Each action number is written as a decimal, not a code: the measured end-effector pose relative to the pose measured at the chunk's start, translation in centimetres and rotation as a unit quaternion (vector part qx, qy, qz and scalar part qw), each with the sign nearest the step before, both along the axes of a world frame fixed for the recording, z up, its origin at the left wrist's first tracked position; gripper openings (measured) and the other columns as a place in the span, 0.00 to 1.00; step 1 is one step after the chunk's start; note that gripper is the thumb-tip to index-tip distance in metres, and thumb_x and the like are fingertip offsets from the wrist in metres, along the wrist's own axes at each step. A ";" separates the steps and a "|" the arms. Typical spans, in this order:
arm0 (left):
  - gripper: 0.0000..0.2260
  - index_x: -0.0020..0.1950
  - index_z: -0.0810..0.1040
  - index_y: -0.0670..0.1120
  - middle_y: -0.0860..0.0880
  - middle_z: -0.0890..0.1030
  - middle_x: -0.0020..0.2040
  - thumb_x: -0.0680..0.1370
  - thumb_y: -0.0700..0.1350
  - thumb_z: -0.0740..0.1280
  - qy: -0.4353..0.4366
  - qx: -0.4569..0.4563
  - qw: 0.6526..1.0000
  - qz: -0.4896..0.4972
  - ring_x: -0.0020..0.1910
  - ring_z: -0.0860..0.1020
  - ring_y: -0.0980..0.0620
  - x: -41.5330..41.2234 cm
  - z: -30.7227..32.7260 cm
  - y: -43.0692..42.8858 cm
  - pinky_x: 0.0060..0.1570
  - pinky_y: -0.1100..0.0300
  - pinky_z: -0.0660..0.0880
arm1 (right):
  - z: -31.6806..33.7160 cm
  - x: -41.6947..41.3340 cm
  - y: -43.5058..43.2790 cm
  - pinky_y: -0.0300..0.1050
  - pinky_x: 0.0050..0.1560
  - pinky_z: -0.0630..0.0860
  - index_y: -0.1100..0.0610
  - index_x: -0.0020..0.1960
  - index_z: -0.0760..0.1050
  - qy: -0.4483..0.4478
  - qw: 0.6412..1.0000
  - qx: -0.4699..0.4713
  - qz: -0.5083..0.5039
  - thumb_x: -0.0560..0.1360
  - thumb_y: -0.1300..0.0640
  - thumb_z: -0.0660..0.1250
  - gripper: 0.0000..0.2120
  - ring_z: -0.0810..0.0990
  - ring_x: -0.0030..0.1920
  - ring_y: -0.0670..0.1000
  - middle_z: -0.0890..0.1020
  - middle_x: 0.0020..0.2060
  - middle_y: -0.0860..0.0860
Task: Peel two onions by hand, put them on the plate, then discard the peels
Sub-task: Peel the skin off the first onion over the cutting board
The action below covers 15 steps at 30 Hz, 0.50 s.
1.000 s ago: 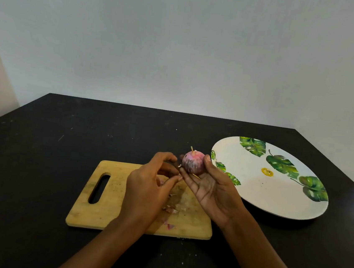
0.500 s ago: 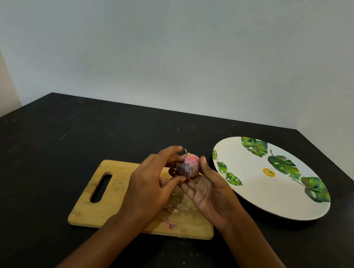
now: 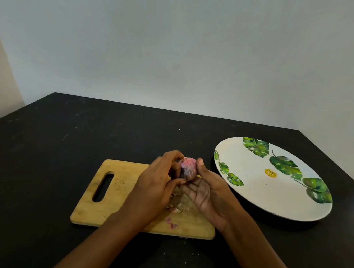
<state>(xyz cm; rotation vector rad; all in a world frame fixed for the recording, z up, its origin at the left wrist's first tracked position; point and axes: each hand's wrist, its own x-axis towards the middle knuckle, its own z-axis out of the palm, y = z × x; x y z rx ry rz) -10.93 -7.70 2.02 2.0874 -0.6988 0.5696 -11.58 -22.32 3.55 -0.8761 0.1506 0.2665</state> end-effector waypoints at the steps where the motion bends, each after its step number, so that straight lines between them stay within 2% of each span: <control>1: 0.28 0.57 0.58 0.68 0.55 0.75 0.47 0.74 0.40 0.69 -0.004 -0.002 1.000 0.002 0.45 0.77 0.57 -0.1 0.0 0.0 0.44 0.57 0.79 | 0.0 0.0 0.0 0.49 0.51 0.82 0.66 0.61 0.73 0.002 1.000 0.001 -0.003 0.75 0.52 0.65 0.21 0.84 0.53 0.59 0.82 0.54 0.65; 4: 0.32 0.57 0.59 0.69 0.58 0.74 0.46 0.71 0.40 0.73 -0.015 -0.035 0.999 0.020 0.47 0.76 0.59 0.0 0.1 0.0 0.41 0.61 0.79 | 0.0 0.0 0.1 0.48 0.50 0.82 0.67 0.59 0.73 0.001 1.000 0.007 -0.003 0.76 0.52 0.64 0.20 0.83 0.54 0.59 0.82 0.54 0.66; 7: 0.33 0.59 0.61 0.67 0.64 0.73 0.50 0.68 0.40 0.75 -0.008 -0.071 0.997 0.019 0.54 0.73 0.69 0.1 0.3 0.1 0.43 0.69 0.77 | 0.1 -0.1 0.2 0.49 0.51 0.82 0.66 0.58 0.74 0.006 1.000 0.011 0.000 0.76 0.51 0.64 0.19 0.82 0.56 0.61 0.81 0.54 0.67; 9: 0.31 0.59 0.64 0.65 0.66 0.74 0.50 0.68 0.40 0.75 -0.003 -0.075 0.997 0.012 0.54 0.72 0.74 0.1 0.4 0.3 0.43 0.73 0.75 | 0.1 -0.1 0.1 0.49 0.50 0.82 0.65 0.57 0.75 0.010 1.000 0.016 0.000 0.75 0.51 0.65 0.18 0.83 0.53 0.60 0.82 0.52 0.66; 12: 0.28 0.56 0.66 0.65 0.67 0.76 0.44 0.69 0.39 0.74 -0.012 -0.074 0.997 0.018 0.48 0.74 0.75 0.3 0.3 0.6 0.40 0.80 0.71 | 0.1 -0.1 0.0 0.48 0.48 0.83 0.65 0.57 0.75 0.007 1.000 0.024 -0.004 0.71 0.51 0.66 0.21 0.85 0.48 0.58 0.83 0.49 0.65; 15: 0.30 0.60 0.65 0.65 0.66 0.76 0.42 0.70 0.38 0.73 -0.015 -0.061 0.998 0.021 0.48 0.76 0.72 0.3 0.3 0.6 0.42 0.79 0.71 | 0.0 0.0 0.0 0.48 0.48 0.83 0.66 0.56 0.75 0.011 0.999 0.029 -0.009 0.74 0.52 0.65 0.19 0.85 0.47 0.58 0.84 0.48 0.65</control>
